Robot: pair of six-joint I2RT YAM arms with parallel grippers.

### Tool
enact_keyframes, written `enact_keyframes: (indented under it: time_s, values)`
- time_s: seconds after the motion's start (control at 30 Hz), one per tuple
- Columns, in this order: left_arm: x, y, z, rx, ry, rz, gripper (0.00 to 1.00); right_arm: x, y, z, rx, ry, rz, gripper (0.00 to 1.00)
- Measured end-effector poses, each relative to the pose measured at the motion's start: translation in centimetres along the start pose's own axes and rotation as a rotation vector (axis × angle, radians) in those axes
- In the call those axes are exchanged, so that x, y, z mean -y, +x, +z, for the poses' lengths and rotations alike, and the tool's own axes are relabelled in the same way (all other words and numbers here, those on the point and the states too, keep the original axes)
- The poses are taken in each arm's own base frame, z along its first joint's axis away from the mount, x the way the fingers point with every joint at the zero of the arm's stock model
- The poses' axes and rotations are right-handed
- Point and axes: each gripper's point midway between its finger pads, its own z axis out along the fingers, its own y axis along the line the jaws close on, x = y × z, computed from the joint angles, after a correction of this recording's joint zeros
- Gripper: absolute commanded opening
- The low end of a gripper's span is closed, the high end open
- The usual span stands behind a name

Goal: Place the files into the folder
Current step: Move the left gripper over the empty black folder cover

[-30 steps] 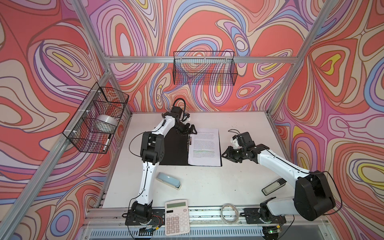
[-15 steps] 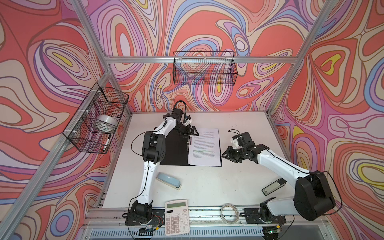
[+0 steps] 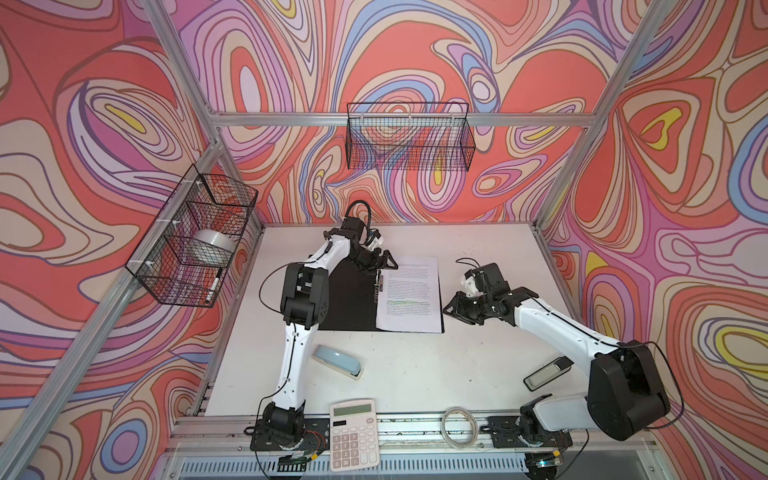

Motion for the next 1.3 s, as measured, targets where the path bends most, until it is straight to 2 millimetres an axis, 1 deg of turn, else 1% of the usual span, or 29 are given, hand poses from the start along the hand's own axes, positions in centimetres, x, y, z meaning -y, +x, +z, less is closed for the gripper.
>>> enact_keyframes:
  time_s: [0.1, 0.33, 0.4, 0.53, 0.6, 0.7, 0.8, 0.9, 0.97, 1.03, 1.1, 1.17, 1.3]
  values:
    - [0.8, 0.1, -0.6, 0.009, 0.014, 0.0, 0.86, 0.1, 0.0, 0.2, -0.005, 0.003, 0.002, 0.31]
    - [2.5, 1.1, -1.9, 0.01, 0.053, -0.005, 0.85, -0.1, -0.5, 0.7, -0.008, 0.005, 0.003, 0.31]
    - [3.0, 1.6, -2.4, 0.006, 0.063, -0.007, 0.85, -0.4, -0.9, 0.7, -0.004, 0.002, 0.001, 0.31]
    - [4.2, 3.6, -3.5, -0.012, 0.091, -0.017, 0.85, -1.3, -1.9, 0.4, 0.012, -0.015, -0.015, 0.31]
    - [4.9, 4.2, -4.2, -0.013, 0.097, -0.003, 0.85, -1.7, -2.3, 0.3, 0.018, -0.02, -0.025, 0.31]
    - [5.8, 4.7, -5.7, -0.003, 0.081, 0.04, 0.87, -2.2, -2.8, 0.3, 0.022, -0.027, -0.032, 0.31]
    - [6.5, 5.4, -7.7, 0.026, 0.029, 0.094, 0.88, -2.4, -3.1, 0.3, 0.02, -0.024, -0.034, 0.31]
    - [7.1, 6.5, -10.5, 0.07, -0.046, 0.143, 0.9, -2.1, -3.2, 0.5, 0.014, -0.003, -0.029, 0.32]
    - [7.4, 7.3, -12.8, 0.111, -0.109, 0.173, 0.93, -1.8, -3.1, 0.6, 0.009, 0.008, -0.02, 0.34]
    - [7.3, 8.0, -14.5, 0.14, -0.169, 0.194, 0.99, -1.8, -3.0, 0.6, 0.008, 0.008, -0.008, 0.35]
    - [6.6, 8.6, -15.8, 0.159, -0.236, 0.205, 1.0, -1.8, -3.0, 0.6, 0.007, 0.009, 0.005, 0.35]
    - [5.3, 9.4, -16.4, 0.158, -0.304, 0.195, 1.0, -1.8, -3.0, 0.6, 0.007, 0.011, 0.02, 0.35]
    - [1.2, 10.9, -16.7, 0.122, -0.397, 0.102, 1.0, -1.6, -2.7, 0.6, 0.006, 0.011, 0.051, 0.35]
